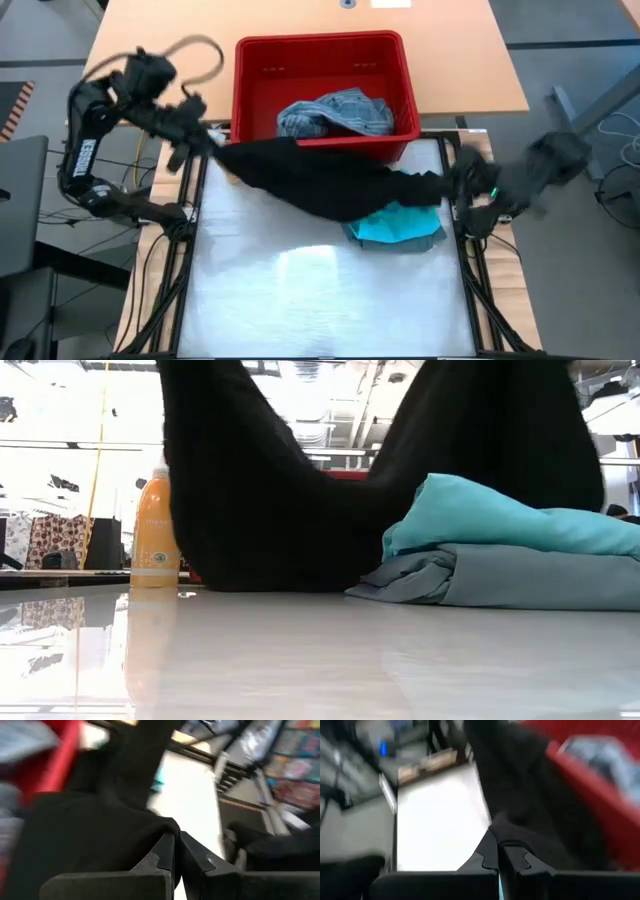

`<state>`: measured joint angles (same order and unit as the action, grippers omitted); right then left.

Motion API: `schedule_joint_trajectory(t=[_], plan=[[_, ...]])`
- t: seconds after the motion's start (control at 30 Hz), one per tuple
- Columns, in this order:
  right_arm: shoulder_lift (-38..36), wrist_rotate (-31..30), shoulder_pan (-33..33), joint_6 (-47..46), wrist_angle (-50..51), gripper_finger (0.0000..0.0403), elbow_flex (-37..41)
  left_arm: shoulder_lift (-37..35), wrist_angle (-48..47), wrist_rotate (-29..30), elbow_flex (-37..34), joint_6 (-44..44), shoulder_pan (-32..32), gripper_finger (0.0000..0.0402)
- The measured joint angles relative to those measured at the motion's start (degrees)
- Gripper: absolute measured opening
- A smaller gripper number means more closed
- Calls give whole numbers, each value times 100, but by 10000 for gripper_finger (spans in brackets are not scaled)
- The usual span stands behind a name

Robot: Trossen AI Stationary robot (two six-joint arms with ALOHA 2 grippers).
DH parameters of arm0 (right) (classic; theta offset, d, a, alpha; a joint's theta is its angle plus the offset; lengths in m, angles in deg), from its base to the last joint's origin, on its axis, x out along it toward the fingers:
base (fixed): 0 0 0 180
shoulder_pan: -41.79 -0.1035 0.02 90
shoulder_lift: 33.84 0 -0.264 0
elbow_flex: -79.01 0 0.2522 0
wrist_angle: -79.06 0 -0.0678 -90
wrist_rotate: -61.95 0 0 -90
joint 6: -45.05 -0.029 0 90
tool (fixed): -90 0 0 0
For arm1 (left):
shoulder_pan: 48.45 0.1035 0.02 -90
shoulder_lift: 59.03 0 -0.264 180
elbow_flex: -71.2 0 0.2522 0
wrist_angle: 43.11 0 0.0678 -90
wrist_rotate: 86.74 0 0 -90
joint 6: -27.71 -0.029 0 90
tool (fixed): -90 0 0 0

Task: Fold Laundry from Bin
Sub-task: Fold the black shirt

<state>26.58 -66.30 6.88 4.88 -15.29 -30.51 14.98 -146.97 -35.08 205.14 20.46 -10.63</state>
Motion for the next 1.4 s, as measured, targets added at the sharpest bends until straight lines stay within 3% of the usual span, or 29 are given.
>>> schedule_joint_trajectory(t=[0.1,0.33,0.6,0.73,0.8,0.9,1.07,1.17,1.4], plan=[[276,-147,-820,-903,127,18,367,-533,512,119,-671,807,-788,0],[1112,-1537,-2343,-2345,-491,18,600,-1979,2816,1192,-3159,2248,-2692,0],[2286,-1163,-3558,-2289,-2285,21,590,-3461,3947,1395,-6218,4508,-4652,0],[2933,-1809,-4095,-3285,-2438,19,611,-3835,4919,1512,-7297,5666,-5510,0],[3234,-2159,-4239,-4095,-2336,19,593,-3853,5242,1558,-7611,6096,-5894,0],[3772,-2194,-4291,-5170,-2212,19,596,-3767,5348,1735,-7825,6581,-6504,0],[4347,-1258,-4146,-6423,-2113,19,603,-3342,4926,1861,-7839,7603,-7398,0],[4565,-559,-4060,-6797,-2093,22,605,-3011,4828,1703,-7838,8191,-7816,0],[4558,-204,-4216,-7099,-1953,20,597,-2304,3883,905,-7840,9197,-8654,0]])
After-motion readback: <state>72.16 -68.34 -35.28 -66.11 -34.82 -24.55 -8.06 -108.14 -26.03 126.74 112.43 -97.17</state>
